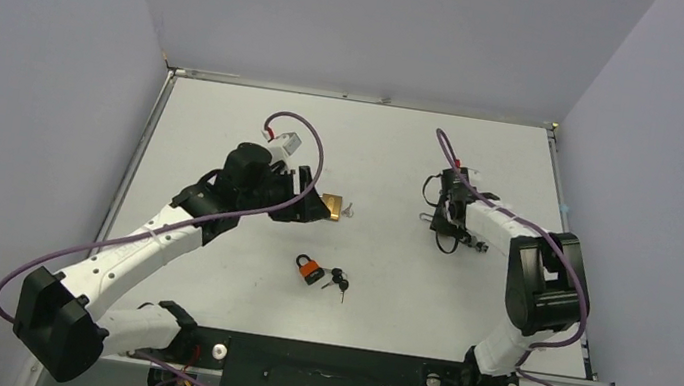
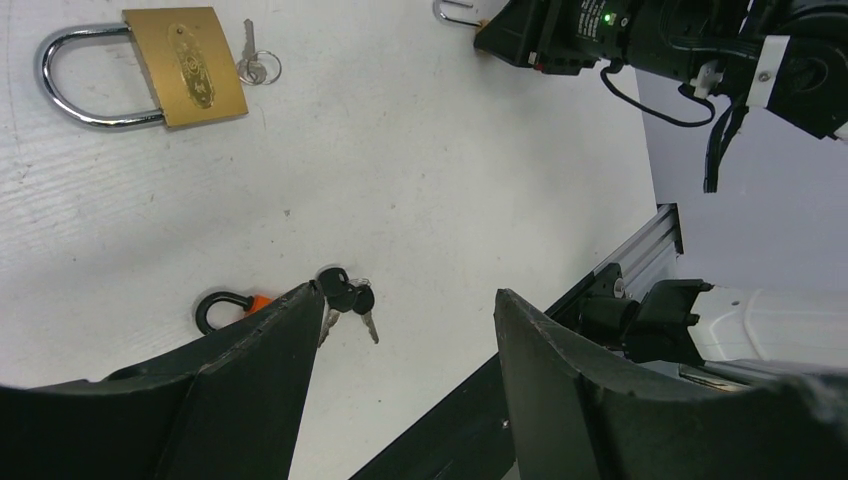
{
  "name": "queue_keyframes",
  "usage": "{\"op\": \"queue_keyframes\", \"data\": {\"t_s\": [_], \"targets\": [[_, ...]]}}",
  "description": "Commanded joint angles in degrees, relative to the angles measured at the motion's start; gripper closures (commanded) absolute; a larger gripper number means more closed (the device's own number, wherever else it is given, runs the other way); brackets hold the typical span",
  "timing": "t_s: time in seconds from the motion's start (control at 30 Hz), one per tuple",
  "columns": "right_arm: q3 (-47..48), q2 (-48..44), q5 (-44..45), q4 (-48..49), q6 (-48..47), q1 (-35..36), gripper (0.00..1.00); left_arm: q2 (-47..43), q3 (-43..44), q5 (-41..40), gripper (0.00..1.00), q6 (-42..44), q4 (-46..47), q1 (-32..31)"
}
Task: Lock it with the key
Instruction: Pick up the lock from the center of the board.
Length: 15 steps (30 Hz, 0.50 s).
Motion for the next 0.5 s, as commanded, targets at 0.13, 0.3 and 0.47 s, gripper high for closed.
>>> {"op": "queue_keyframes", "data": {"t_s": [0.13,0.3,0.47], "targets": [[-3.9,-10.8,-3.1,1.5,3.7,0.8,1.0,4.4,8.9,-0.1,0.39,2.9,0.8,-0.8],[-6.2,-17.3,-5.9,1.0,4.7,2.1,1.0,7.7,11.9,-2.6,0.39,7.6,4.9,-1.5],[-6.2,-22.9,-8.6,-1.7,4.3,3.4,1.0,13.2,15.9,-0.8,0.39,13.6,10.8,-1.9]]}}
